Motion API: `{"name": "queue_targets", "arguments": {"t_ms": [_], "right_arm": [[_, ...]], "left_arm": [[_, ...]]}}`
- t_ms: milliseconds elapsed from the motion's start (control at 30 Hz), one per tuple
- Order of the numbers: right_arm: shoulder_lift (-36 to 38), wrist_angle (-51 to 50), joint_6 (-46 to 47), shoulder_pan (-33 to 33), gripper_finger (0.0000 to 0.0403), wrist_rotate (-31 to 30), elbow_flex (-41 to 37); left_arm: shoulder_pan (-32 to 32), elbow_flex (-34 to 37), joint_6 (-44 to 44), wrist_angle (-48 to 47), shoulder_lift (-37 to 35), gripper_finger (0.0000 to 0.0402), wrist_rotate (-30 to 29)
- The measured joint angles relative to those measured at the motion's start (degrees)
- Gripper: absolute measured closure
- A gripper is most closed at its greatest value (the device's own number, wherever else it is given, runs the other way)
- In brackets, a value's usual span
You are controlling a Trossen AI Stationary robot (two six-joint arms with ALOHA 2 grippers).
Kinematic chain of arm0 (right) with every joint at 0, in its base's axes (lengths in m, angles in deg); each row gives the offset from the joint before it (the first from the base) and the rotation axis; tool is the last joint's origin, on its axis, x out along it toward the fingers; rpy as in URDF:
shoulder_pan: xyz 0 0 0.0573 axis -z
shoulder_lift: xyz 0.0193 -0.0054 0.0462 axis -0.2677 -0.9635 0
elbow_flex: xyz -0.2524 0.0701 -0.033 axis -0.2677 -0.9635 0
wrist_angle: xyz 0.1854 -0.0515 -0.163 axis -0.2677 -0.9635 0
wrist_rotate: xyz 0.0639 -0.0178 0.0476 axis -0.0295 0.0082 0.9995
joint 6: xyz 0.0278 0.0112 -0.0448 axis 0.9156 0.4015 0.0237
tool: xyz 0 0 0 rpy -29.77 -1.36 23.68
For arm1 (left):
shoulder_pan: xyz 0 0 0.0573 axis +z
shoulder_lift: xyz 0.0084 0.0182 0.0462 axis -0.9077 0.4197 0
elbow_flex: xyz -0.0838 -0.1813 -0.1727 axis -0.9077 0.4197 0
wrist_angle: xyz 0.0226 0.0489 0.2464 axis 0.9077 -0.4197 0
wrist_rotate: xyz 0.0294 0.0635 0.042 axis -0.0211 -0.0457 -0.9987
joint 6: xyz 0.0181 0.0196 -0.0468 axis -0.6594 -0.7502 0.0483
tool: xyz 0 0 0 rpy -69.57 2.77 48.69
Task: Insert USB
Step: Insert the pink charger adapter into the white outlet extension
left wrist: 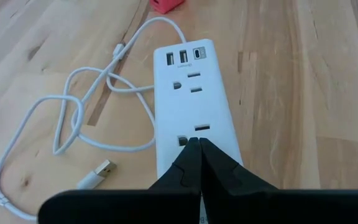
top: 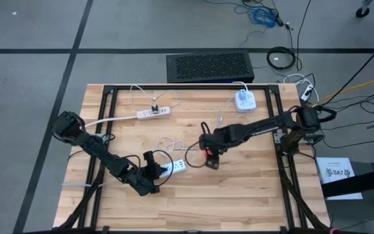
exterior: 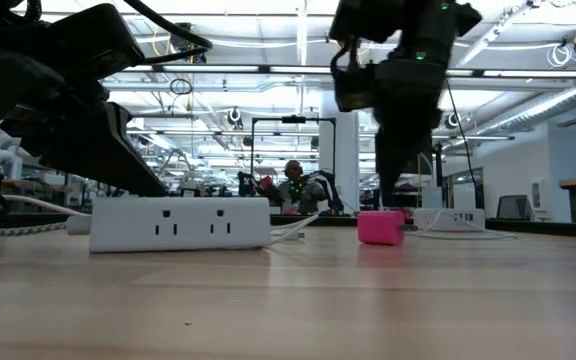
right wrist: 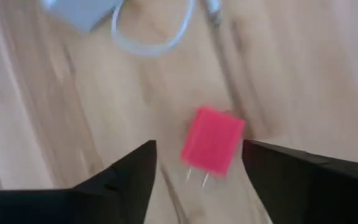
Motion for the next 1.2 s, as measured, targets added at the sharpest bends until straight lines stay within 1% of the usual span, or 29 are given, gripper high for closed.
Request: {"name": "queue_targets", "arguments": {"t_ms": [100,267,433,567,633,700,867,1000,1067,1200], "right_arm": [[-0.06,2.76,2.91,1.99,0.0165,-0.01,0.26],[-1.98,2.21,6.15,4.66,0.0134,-0.05,0.24],[-4.38,3.62,6.97,4.30,0.0130,2.67,0.24],[-6.30,4.88,6.78,3.76,0.0136,2.77,0.24],[-6.77,5.53,6.97,3.74,0.0144,1.57,0.22],[-6.80,6.24,6.92,3.78,0.0159,-0.12,0.22],[-6.85,6.09,6.23,3.78,0.0224,-0.34,0.22],[-6.71,6.09,3.93,3.52,0.0275,-0.71,0.22],[-6.41,5.97,3.77,2.85,0.0290,-3.55,0.22],[-5.96,5.47,3.04,0.59,0.0290,-11.73,0.22]], "left_arm": [[0.02,0.00,0.00,-0.02,0.00,0.0401,0.04],[0.02,0.00,0.07,-0.02,-0.02,0.0401,0.08],[0.00,0.00,0.07,-0.05,-0.02,0.0401,0.08],[0.00,0.00,0.04,-0.07,-0.02,0.0401,0.06],[0.00,0.00,0.04,-0.07,-0.02,0.0401,0.05],[0.00,0.00,0.04,-0.07,-0.02,0.0401,0.06],[0.02,0.00,0.04,-0.07,-0.02,0.0401,0.04],[0.00,0.00,0.02,-0.07,-0.02,0.0401,0.01],[0.00,0.00,0.03,-0.07,-0.02,0.0401,0.01],[0.00,0.00,0.02,-0.07,-0.02,0.0401,-0.01]]}}
